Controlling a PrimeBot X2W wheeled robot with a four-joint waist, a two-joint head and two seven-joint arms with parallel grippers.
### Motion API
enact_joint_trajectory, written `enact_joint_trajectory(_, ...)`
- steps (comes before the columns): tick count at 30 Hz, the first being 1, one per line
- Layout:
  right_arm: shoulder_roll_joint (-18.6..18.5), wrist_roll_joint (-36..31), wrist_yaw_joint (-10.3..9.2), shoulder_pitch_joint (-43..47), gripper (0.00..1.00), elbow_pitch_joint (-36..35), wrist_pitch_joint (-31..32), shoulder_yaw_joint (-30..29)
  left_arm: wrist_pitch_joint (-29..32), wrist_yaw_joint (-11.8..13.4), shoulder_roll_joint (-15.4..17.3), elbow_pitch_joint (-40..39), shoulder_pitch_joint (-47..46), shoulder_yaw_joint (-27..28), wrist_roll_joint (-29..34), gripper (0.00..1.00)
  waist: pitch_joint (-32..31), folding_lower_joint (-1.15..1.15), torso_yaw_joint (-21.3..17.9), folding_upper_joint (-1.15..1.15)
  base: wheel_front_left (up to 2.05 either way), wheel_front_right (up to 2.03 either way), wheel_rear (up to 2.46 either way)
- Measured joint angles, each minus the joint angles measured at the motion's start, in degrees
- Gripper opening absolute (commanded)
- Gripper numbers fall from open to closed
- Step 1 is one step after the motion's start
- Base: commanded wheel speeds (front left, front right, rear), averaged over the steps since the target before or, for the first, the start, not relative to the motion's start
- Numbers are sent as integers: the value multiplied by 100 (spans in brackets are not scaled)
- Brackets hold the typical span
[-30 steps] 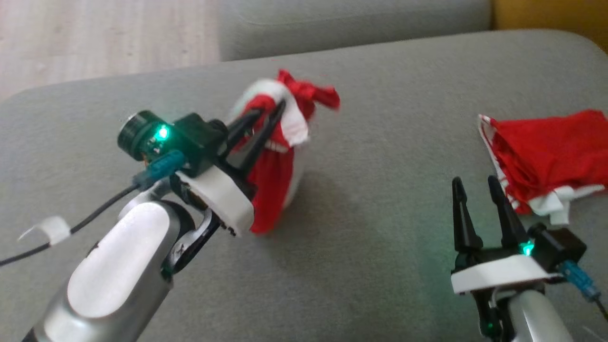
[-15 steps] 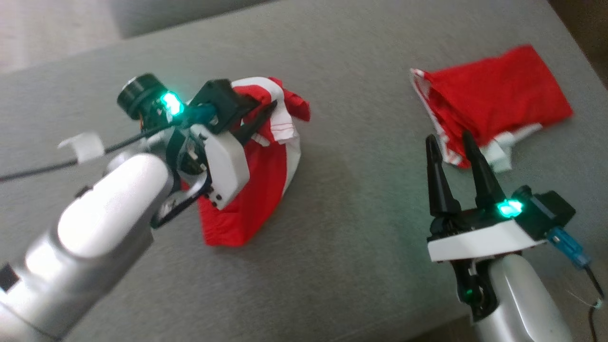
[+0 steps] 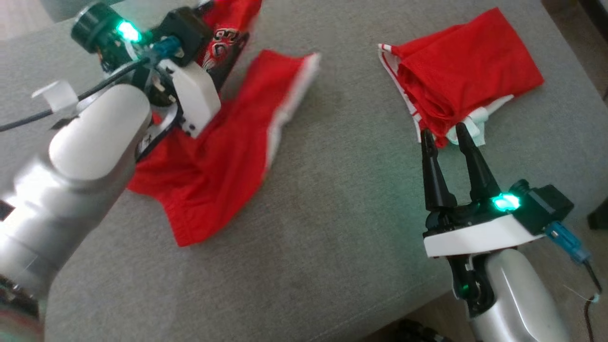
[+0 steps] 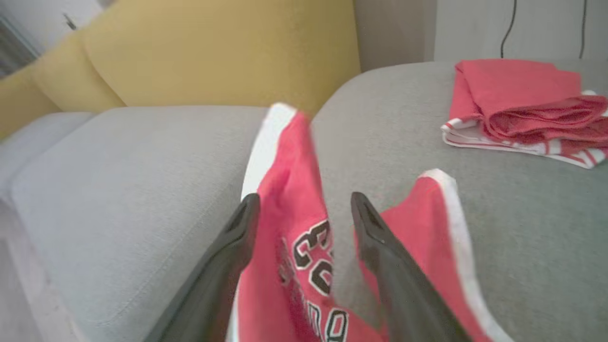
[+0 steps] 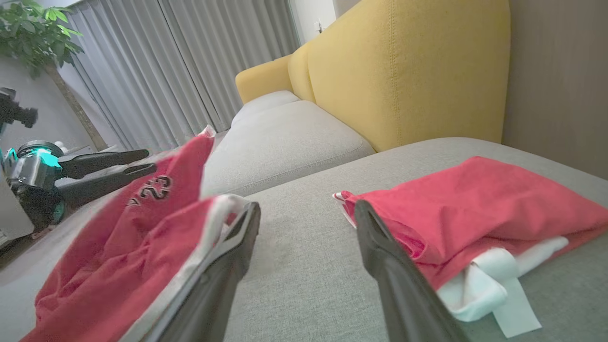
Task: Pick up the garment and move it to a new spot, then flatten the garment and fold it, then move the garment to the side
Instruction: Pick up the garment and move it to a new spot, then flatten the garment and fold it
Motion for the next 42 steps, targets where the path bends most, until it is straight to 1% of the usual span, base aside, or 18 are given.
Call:
enact_joint_trajectory(2,0,-12,0,1,100,0,0,-25,-334,182,-132,287,-32,105,68,100,-17,-1,71,0,0,0,0)
enact_joint_trajectory(3,0,-40,0,1,100,1,0,-51,-466,234,-186,411,-32,152,69,100,-31,0,113,0,0,0,0)
enact_joint_trajectory(6,0,-140,0,2,100,4,0,-141,-801,254,-314,678,-26,189,51,100,-85,-1,272,0,0,0,0)
enact_joint_trajectory(9,0,-261,0,4,100,8,-8,-247,-1103,258,-423,768,2,234,8,100,-156,-1,462,0,0,0,0)
enact_joint_trajectory(10,0,-305,0,6,100,9,-8,-280,-1217,296,-447,770,32,270,7,100,-185,-1,530,0,0,0,0)
enact_joint_trajectory(14,0,-516,0,29,100,27,-8,-503,-1692,553,-503,703,349,489,-205,100,-329,-1,815,0,0,0,0)
enact_joint_trajectory(16,0,-608,1,44,100,35,-8,-631,-1908,739,-510,565,649,610,-320,100,-417,-1,966,0,0,0,0)
enact_joint_trajectory(17,0,-695,0,108,100,35,-9,-757,-2068,940,-506,371,991,736,-417,100,-507,-1,1118,0,0,0,0)
enact_joint_trajectory(23,1,-892,1,401,100,37,-16,-1070,-2252,1567,-474,-526,2235,1177,-670,100,-762,-1,1587,0,0,0,0)
enact_joint_trajectory(25,2,-929,0,449,100,34,-23,-1144,-2263,1746,-441,-870,2700,1347,-689,100,-841,-1,1725,0,0,0,0)
enact_joint_trajectory(28,2,-966,0,563,100,33,-23,-1227,-2268,1944,-447,-1447,3382,1684,-578,100,-954,-2,1903,0,0,0,0)
enact_joint_trajectory(30,4,-966,1,660,100,36,-23,-1260,-2268,2008,-483,-1742,3806,1919,-439,100,-1028,-2,1997,0,0,0,0)
enact_joint_trajectory(31,3,-966,0,758,100,36,-23,-1296,-2268,2023,-567,-1922,4195,2118,-335,100,-1092,-2,2069,0,0,0,0)
enact_joint_trajectory(33,3,-966,1,821,100,36,-23,-1308,-2268,2005,-642,-2001,4493,2225,-210,100,-1130,-2,2118,0,0,0,0)
enact_joint_trajectory(37,5,-966,0,833,100,38,-23,-1301,-2268,1775,-743,-2017,4674,2319,83,100,-1153,-2,2144,0,0,0,0)
enact_joint_trajectory(38,5,-966,0,833,100,38,-23,-1301,-2268,1775,-743,-2017,4674,2319,83,100,-1153,-2,2144,0,0,0,0)
enact_joint_trajectory(40,5,-968,0,832,100,38,-23,-1280,-2268,1610,-773,-1965,4670,2304,165,100,-1151,-1,2123,0,0,0,0)
enact_joint_trajectory(42,5,-977,1,831,100,38,-23,-1251,-2265,1397,-775,-1791,4672,2163,185,100,-1138,-1,2085,0,0,0,0)
